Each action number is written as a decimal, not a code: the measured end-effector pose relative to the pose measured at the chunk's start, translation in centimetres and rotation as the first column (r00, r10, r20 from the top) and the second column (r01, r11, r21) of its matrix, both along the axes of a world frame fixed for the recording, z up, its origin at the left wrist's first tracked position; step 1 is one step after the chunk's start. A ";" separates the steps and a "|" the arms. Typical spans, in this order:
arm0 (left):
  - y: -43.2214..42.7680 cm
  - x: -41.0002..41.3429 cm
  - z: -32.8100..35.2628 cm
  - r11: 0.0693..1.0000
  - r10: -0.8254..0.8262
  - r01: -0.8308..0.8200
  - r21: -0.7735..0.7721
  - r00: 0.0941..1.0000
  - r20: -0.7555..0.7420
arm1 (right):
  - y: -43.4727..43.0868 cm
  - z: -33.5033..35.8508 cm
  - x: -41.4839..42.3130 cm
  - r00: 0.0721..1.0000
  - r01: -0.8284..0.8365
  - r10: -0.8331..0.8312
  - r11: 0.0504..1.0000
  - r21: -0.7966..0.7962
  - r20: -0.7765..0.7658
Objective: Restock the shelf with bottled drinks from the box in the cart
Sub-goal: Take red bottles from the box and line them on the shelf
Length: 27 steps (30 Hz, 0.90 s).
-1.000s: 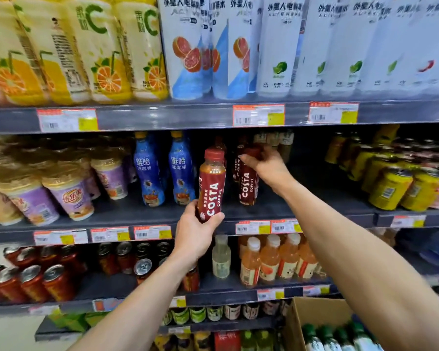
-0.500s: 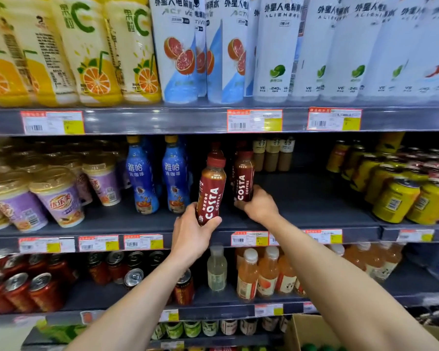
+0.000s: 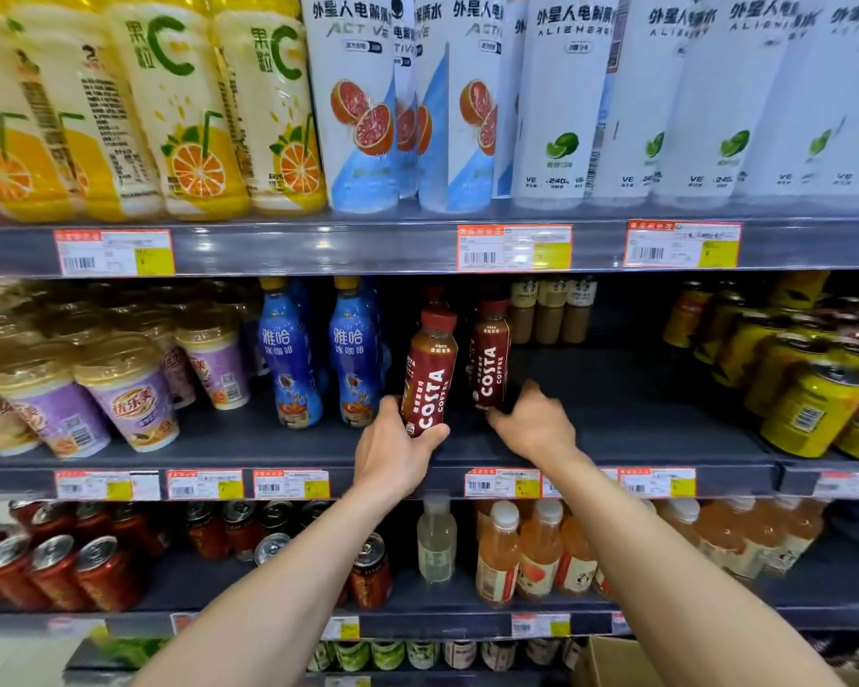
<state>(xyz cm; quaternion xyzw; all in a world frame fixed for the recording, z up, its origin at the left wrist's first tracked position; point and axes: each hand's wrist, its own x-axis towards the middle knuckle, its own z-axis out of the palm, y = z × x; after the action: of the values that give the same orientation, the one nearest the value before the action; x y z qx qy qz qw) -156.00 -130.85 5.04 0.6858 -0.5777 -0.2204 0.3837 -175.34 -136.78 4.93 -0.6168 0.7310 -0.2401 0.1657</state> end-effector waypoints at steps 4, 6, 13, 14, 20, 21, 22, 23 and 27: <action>-1.6 -1.1 0.8 0.999 0.011 -0.013 0.051 0.999 0.036 | 2.2 -1.3 -0.1 0.986 -0.023 0.003 0.992 -0.124 -0.165; -2.4 -1.5 1.0 0.997 0.015 -0.019 0.077 0.999 0.049 | 2.5 -1.6 -0.2 0.986 -0.037 0.014 0.990 -0.138 -0.164; -4.4 -1.7 0.9 0.993 0.047 -0.053 0.103 0.997 0.060 | 2.5 -2.1 -0.1 0.973 -0.066 0.023 0.981 -0.181 -0.228; -4.5 -1.6 0.7 0.994 0.053 -0.058 0.094 0.997 0.056 | 2.4 -2.1 -0.2 0.974 -0.068 0.027 0.982 -0.175 -0.226; -4.1 -1.9 -0.1 0.996 0.084 -0.084 -0.004 0.994 0.064 | 0.6 -1.4 -0.5 0.989 -0.032 0.024 0.998 -0.051 -0.144; -4.2 -1.9 -0.2 0.996 0.090 -0.089 -0.014 0.994 0.070 | 0.1 -1.1 -0.4 0.993 -0.035 0.032 0.999 -0.018 -0.112; -4.3 -1.9 -0.2 0.996 0.093 -0.092 -0.016 0.993 0.072 | -0.4 -0.9 -0.4 0.996 -0.043 0.044 0.999 0.009 -0.077; -4.4 -2.0 -0.1 0.996 0.093 -0.092 -0.012 0.993 0.073 | -0.8 -0.8 -0.3 0.998 -0.051 0.052 0.998 0.026 -0.047; -4.9 -2.2 0.0 0.997 0.071 -0.072 0.002 0.993 0.091 | -2.1 -0.4 0.0 0.999 -0.034 0.034 0.998 0.047 -0.010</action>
<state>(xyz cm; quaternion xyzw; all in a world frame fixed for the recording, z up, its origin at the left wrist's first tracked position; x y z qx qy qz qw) -158.15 -135.77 5.04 0.7166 -0.5689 -0.1768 0.3628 -175.34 -138.92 4.50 -0.6264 0.7267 -0.2167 0.1803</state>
